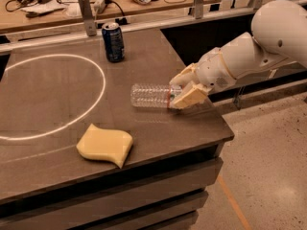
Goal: Move water bottle near sponge
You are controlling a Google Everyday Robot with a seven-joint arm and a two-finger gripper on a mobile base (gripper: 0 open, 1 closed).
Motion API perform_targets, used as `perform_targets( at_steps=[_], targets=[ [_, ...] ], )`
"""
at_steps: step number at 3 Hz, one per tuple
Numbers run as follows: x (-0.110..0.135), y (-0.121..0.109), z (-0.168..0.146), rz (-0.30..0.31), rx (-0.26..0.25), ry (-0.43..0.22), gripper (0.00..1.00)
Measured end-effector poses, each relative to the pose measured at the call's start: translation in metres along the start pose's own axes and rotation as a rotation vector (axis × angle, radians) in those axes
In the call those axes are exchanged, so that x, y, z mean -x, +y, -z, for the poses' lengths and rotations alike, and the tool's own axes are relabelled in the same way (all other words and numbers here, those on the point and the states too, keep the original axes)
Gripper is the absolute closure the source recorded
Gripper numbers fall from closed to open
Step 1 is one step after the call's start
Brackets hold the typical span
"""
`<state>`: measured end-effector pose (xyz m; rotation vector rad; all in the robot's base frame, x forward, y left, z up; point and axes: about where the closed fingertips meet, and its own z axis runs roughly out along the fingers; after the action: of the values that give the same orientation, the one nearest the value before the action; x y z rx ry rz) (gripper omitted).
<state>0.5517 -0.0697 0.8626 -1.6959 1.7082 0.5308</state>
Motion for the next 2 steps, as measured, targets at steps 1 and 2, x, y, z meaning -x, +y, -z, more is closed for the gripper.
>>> perform_targets(
  at_steps=[1, 2],
  targets=[
    [0.016, 0.0, -0.003, 0.007, -0.013, -0.012, 0.95],
    [0.039, 0.003, -0.011, -0.007, -0.014, -0.017, 1.0]
  ],
)
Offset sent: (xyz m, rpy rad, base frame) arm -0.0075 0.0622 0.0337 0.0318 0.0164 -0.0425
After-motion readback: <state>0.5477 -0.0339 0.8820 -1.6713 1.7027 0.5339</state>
